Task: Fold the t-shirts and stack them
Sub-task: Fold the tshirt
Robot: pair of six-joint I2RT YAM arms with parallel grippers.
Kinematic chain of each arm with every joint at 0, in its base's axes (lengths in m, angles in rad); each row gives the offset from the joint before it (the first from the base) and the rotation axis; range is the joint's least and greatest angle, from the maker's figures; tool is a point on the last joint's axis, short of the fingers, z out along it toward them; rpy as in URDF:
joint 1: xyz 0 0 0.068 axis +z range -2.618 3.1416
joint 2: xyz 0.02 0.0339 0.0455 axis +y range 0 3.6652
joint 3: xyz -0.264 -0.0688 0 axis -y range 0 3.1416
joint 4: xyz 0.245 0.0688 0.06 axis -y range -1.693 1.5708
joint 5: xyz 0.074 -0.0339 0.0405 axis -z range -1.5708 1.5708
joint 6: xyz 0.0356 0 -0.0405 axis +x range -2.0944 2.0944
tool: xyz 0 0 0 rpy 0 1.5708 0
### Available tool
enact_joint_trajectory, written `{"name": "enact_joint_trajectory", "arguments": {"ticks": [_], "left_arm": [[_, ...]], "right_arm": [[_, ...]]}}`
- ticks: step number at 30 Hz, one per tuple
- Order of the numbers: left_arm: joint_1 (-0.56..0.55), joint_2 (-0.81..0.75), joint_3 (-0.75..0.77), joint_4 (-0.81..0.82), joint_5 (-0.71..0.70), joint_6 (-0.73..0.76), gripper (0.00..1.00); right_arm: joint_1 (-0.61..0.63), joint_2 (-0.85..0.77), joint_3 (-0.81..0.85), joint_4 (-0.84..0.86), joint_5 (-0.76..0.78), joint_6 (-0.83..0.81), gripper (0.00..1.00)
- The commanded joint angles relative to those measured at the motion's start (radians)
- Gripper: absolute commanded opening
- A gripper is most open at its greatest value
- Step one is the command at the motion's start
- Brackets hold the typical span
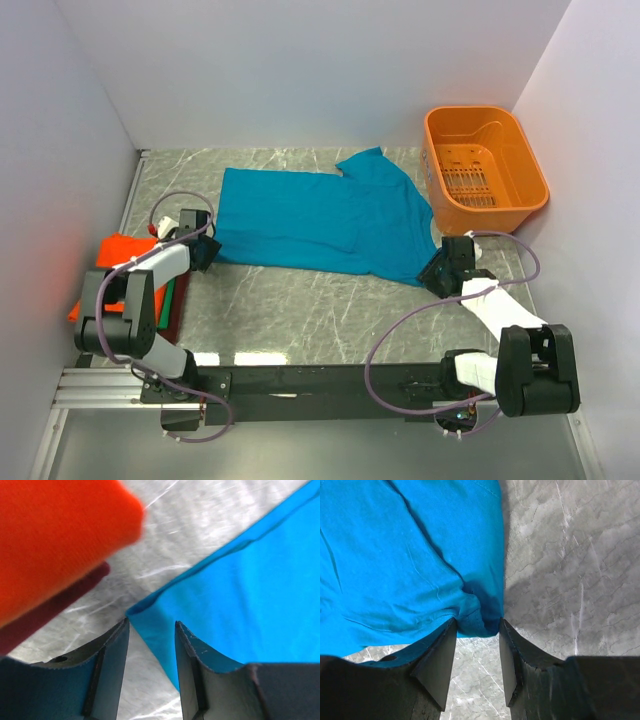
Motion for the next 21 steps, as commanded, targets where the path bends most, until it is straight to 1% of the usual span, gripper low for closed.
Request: {"name": "enact_joint_trajectory", "arguments": {"ticks": [1,7,9,10,12,13,14,15,16,17,19,21], "left_arm": [[0.004,0.036,0.036,-0.019,0.003,0.003,0.46],[0.004,0.08,0.042,-0.028,0.006,-0.006,0.45],[0.004,0.1,0.053,-0.034,0.004,-0.005,0.43],[0.004,0.103,0.057,-0.034,0.001,-0.005,0.29],[0.003,0.111,0.063,-0.043,-0.005,-0.008,0.05],[0.004,0.114,0.071,-0.048,-0.01,-0.008,0.01],[0.004,0.117,0.079,-0.054,-0.013,-0.006,0.01],[0.003,0.119,0.086,-0.08,-0.019,-0.006,0.01],[0.004,0.12,0.102,-0.1,-0.027,-0.008,0.01],[0.004,0.114,0.106,-0.112,-0.037,-0.008,0.01],[0.004,0.086,0.111,-0.16,-0.056,-0.013,0.01],[0.004,0.047,0.11,-0.19,-0.079,-0.022,0.01]], "right_arm": [[-0.007,0.002,0.05,0.024,0.024,-0.013,0.46],[-0.007,0.017,0.063,0.025,0.028,-0.015,0.46],[-0.007,0.022,0.066,0.025,0.025,-0.013,0.43],[-0.007,0.028,0.069,0.03,0.025,-0.013,0.4],[-0.007,0.039,0.079,0.03,0.028,-0.015,0.31],[-0.007,0.05,0.091,0.031,0.03,-0.015,0.29],[-0.009,0.057,0.097,0.028,0.033,-0.016,0.27],[-0.009,0.065,0.103,0.024,0.03,-0.018,0.21],[-0.009,0.07,0.12,0.007,0.03,-0.023,0.17],[-0.009,0.067,0.128,-0.002,0.027,-0.026,0.08],[-0.009,0.036,0.138,-0.045,0.033,-0.03,0.06],[-0.013,0.002,0.14,-0.073,0.03,-0.029,0.06]]}}
